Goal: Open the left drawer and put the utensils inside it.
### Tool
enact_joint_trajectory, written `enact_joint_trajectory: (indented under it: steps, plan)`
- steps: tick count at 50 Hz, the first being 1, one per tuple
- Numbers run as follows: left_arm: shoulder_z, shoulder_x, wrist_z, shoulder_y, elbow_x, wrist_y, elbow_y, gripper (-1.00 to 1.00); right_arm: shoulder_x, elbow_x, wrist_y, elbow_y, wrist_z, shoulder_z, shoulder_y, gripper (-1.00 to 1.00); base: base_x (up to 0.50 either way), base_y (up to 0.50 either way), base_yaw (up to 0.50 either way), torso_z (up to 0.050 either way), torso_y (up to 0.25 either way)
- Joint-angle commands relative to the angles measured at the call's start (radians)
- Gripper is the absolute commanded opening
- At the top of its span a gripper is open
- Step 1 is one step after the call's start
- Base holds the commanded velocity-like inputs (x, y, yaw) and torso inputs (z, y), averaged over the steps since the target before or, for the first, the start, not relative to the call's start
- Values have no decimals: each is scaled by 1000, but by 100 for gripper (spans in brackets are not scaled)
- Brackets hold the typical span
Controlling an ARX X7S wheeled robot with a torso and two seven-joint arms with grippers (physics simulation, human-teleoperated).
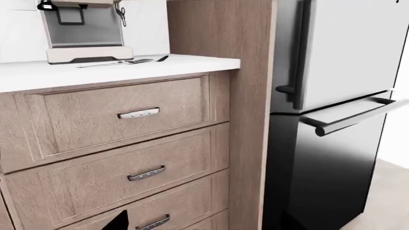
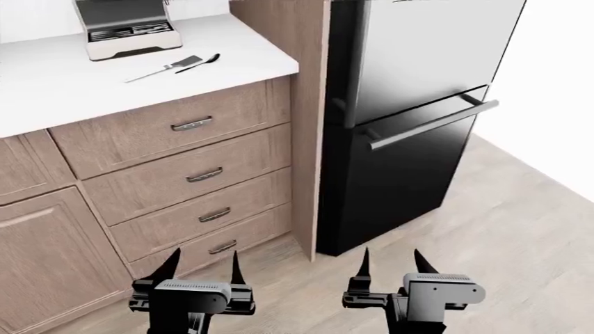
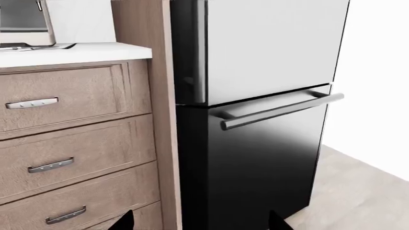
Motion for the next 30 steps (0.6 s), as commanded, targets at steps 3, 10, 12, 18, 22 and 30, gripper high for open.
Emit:
enact_joint_trajectory:
  steps: [3, 10, 12, 18, 22, 30]
  plan:
    - [4, -5, -3, -2, -5, 8, -9, 100, 2, 12, -8, 7, 4, -1, 0, 100, -151, 83, -500, 0, 0]
    - [7, -7, -7, -1, -7, 12, -11, 100, 3, 11, -14, 15, 8, -5, 1, 100, -148, 88, -500, 0, 0]
    - [8, -8, -8, 0, -7, 13, -11, 100, 1, 9, -29, 30, 6, -7, 1, 100, -147, 93, -500, 0, 0]
    - [12, -11, -10, 0, -11, 10, -8, 100, 5, 15, -15, 21, 10, -8, 5, 100, -143, 95, -500, 0, 0]
    - [13, -13, -12, -3, -14, 5, -7, 100, 7, 15, -12, 16, 12, -11, 6, 100, -142, 101, -500, 0, 0]
    - [19, -17, -19, -1, -14, -1, 3, 100, 11, 21, -5, 7, 18, -13, 6, 100, -136, 104, -500, 0, 0]
